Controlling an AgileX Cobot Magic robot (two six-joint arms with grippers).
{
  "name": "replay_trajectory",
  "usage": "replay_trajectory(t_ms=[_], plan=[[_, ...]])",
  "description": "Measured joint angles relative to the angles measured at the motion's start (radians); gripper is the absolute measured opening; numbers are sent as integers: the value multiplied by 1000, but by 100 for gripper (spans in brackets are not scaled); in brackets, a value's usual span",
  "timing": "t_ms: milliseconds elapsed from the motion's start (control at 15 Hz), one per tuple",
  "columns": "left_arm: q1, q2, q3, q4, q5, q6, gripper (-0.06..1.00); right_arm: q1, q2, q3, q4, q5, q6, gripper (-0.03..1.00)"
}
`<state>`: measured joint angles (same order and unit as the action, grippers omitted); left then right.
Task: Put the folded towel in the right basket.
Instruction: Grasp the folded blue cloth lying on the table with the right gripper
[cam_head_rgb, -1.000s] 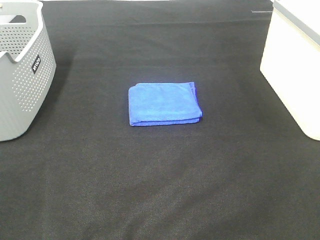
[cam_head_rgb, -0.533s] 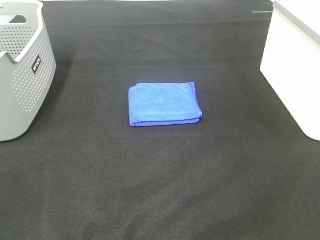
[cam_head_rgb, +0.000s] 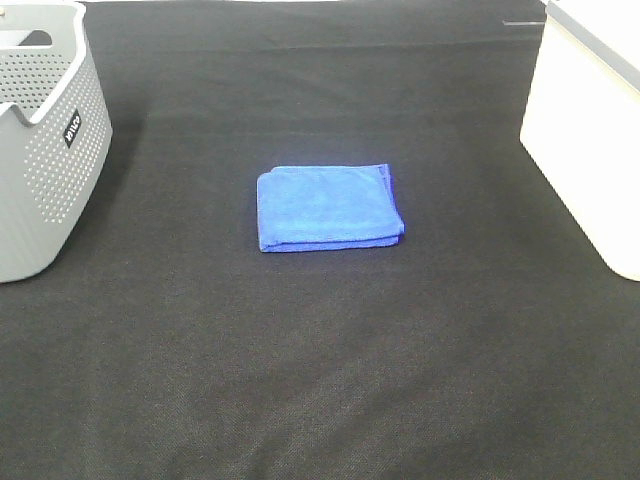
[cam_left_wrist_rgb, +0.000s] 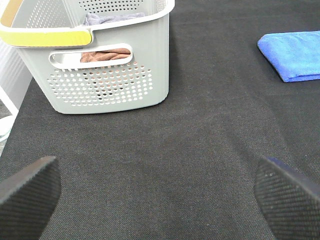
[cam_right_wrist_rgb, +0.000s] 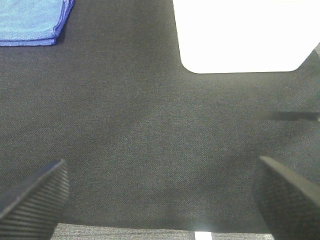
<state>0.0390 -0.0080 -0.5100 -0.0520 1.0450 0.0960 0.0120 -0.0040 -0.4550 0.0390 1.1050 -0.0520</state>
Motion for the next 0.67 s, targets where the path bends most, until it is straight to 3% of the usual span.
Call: replay_trajectory(t_ms=[667], plan=[[0,0,0,0,0,0,98,0,0,0,0,0,0,96]])
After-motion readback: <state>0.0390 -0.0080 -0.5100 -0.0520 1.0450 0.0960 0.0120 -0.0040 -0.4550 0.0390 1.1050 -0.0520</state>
